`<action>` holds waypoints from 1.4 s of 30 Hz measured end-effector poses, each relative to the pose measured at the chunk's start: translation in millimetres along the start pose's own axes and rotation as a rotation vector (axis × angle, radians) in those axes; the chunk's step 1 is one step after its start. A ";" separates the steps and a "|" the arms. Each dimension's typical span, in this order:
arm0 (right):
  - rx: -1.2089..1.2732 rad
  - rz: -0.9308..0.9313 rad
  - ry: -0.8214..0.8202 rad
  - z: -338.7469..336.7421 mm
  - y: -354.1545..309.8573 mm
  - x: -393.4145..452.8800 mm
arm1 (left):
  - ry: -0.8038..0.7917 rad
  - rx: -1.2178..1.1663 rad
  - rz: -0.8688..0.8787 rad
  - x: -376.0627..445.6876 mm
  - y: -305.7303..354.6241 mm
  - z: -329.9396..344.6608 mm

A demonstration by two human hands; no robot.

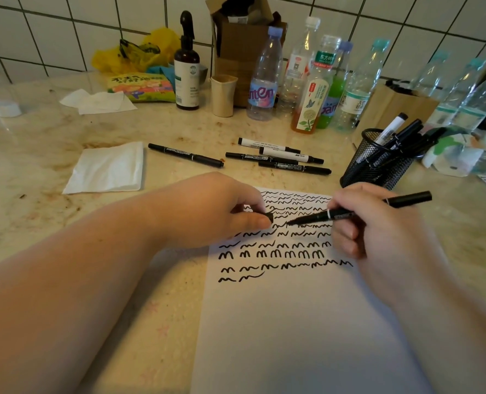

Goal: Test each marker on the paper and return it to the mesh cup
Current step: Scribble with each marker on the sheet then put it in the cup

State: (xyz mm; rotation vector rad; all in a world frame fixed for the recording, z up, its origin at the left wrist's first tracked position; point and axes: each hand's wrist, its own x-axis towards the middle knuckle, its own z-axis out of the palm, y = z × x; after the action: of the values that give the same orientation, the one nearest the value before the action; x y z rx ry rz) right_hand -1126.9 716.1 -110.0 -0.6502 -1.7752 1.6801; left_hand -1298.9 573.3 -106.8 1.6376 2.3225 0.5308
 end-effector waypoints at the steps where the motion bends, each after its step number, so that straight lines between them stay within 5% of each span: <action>1: 0.045 0.005 0.019 -0.4 -0.4 1.7 | -0.001 -0.006 -0.002 -0.1 0.2 -0.1; 33: -0.002 -0.041 -0.218 6.5 -1.0 -4.7 | -0.101 -0.137 0.010 -6.3 11.7 -5.3; 38: -0.128 -0.110 -0.099 8.9 -5.2 -3.1 | -0.015 -0.305 0.026 -0.6 12.6 -0.7; 42: -0.094 -0.183 0.098 -0.6 -18.8 1.5 | 0.027 -0.163 -0.037 3.3 7.2 3.7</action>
State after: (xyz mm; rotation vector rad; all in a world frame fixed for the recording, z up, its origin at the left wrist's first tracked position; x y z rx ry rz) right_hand -1126.6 716.1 -91.1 -0.5818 -1.7941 1.4268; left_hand -1292.4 579.1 -107.0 1.5199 2.2578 0.7177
